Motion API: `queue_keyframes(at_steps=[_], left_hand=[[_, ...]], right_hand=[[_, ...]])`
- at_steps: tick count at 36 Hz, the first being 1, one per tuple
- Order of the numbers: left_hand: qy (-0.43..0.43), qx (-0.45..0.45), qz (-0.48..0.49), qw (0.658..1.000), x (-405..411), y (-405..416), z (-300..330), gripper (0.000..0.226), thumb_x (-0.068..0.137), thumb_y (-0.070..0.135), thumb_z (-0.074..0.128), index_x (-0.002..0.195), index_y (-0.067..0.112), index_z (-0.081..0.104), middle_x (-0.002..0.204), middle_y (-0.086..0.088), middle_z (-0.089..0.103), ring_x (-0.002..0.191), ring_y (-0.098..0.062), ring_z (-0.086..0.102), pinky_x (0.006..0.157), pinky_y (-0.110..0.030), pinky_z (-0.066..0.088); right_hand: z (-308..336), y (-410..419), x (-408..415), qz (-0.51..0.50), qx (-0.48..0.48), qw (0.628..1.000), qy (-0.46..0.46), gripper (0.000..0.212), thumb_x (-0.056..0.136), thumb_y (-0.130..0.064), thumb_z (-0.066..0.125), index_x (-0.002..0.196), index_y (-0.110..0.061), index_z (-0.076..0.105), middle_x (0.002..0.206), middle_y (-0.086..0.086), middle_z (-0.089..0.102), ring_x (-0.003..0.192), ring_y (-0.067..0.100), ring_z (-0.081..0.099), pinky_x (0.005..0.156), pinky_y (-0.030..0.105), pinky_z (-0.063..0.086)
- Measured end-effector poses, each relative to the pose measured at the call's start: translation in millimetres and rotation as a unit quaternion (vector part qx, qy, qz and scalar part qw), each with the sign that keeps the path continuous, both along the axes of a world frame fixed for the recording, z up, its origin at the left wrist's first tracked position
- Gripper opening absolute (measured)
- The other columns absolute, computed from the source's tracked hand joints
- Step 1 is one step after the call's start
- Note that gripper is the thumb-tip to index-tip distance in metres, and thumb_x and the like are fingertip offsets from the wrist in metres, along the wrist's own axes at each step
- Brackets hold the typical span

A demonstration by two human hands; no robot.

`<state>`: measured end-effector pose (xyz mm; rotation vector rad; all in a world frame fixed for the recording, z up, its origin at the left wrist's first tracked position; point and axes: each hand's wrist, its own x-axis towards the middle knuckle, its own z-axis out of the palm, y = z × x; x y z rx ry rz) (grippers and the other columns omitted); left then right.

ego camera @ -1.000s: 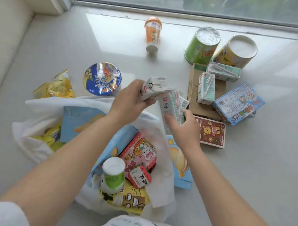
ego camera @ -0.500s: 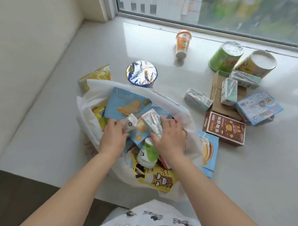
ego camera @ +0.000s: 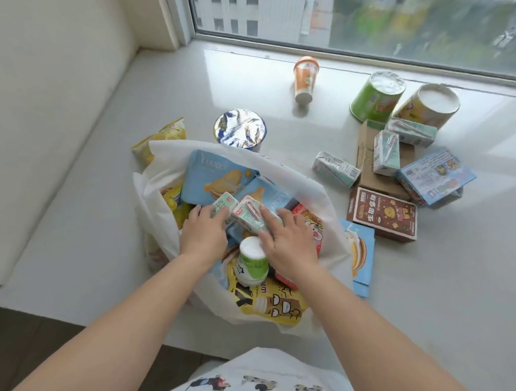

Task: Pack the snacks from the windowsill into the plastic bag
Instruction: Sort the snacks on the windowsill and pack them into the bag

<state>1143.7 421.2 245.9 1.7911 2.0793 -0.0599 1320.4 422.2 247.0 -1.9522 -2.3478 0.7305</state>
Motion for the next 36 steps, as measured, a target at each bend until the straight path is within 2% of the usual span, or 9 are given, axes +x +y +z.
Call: queue_keyframes(at_steps=[4,6,8,12,18,24,30,34,36], left_hand=[[-0.067,0.141,-0.026,0.987,22,25,25,0.037,0.093,0.016,0.048,0.13,0.016,0.054,0.133,-0.008,0.05,0.125,-0.028,0.038,0.106,-0.039,0.033],[-0.088,0.184,-0.05,0.978,45,42,39,0.035,0.091,0.014,0.052,0.126,0.013,0.057,0.127,-0.009,0.053,0.119,-0.029,0.042,0.101,-0.04,0.037],[-0.107,0.202,-0.079,0.97,75,60,52,0.035,0.09,0.014,0.054,0.125,0.013,0.056,0.125,-0.009,0.053,0.117,-0.029,0.043,0.099,-0.039,0.038],[-0.106,0.16,-0.157,0.969,144,98,59,0.038,0.092,0.021,0.052,0.13,0.018,0.052,0.127,-0.007,0.052,0.121,-0.026,0.04,0.101,-0.037,0.035],[0.057,0.003,-0.252,0.966,222,156,24,0.044,0.092,0.022,0.044,0.136,0.024,0.043,0.134,-0.006,0.045,0.124,-0.027,0.038,0.095,-0.039,0.037],[0.133,-0.036,-0.271,0.953,243,196,-20,0.054,0.088,0.017,0.05,0.139,0.026,0.035,0.142,-0.003,0.036,0.13,-0.024,0.032,0.095,-0.038,0.037],[0.159,-0.049,-0.266,0.95,242,221,-54,0.073,0.084,0.014,0.054,0.146,0.028,0.019,0.153,0.002,0.019,0.141,-0.023,0.014,0.112,-0.047,0.022],[0.166,-0.056,-0.28,0.944,244,234,-72,0.072,0.084,0.014,0.055,0.145,0.026,0.02,0.151,0.001,0.023,0.141,-0.023,0.015,0.112,-0.049,0.019],[0.162,-0.046,-0.286,0.943,246,240,-80,0.065,0.085,0.016,0.056,0.142,0.025,0.025,0.146,0.0,0.03,0.138,-0.023,0.021,0.111,-0.049,0.02]], right_hand=[[6,-6,17,-0.095,0.085,0.988,0.083,0.065,0.083,-0.053,0.022,0.136,-0.026,0.047,0.131,0.002,0.05,0.119,0.027,0.042,0.096,0.041,0.036],[8,-5,36,-0.135,0.132,0.975,0.116,0.056,0.083,-0.044,0.034,0.127,-0.019,0.057,0.12,0.005,0.057,0.108,0.029,0.049,0.09,0.042,0.042],[11,4,64,-0.17,0.142,0.968,0.114,0.047,0.082,-0.034,0.044,0.122,-0.014,0.06,0.114,0.007,0.059,0.106,0.03,0.049,0.091,0.041,0.042],[14,32,138,-0.22,0.065,0.973,0.015,0.042,0.087,-0.027,0.051,0.127,-0.017,0.054,0.127,0.006,0.051,0.118,0.028,0.039,0.099,0.036,0.031],[2,81,218,-0.224,-0.033,0.97,-0.09,0.045,0.089,-0.029,0.047,0.133,-0.021,0.046,0.135,0.008,0.044,0.122,0.029,0.034,0.103,0.036,0.03],[-18,135,239,-0.231,-0.052,0.97,-0.06,0.053,0.09,-0.027,0.044,0.142,-0.022,0.035,0.141,0.007,0.038,0.128,0.028,0.031,0.104,0.038,0.03],[-41,182,240,-0.251,-0.017,0.967,-0.039,0.047,0.088,-0.025,0.048,0.134,-0.017,0.041,0.13,0.011,0.039,0.121,0.028,0.033,0.098,0.037,0.033],[-51,211,244,-0.259,0.038,0.962,-0.08,0.053,0.085,-0.03,0.051,0.133,-0.014,0.036,0.133,0.011,0.033,0.12,0.03,0.033,0.098,0.038,0.033],[-55,226,244,-0.256,0.028,0.965,-0.056,0.062,0.084,-0.036,0.053,0.138,-0.013,0.032,0.137,0.012,0.03,0.123,0.03,0.032,0.101,0.038,0.034]])
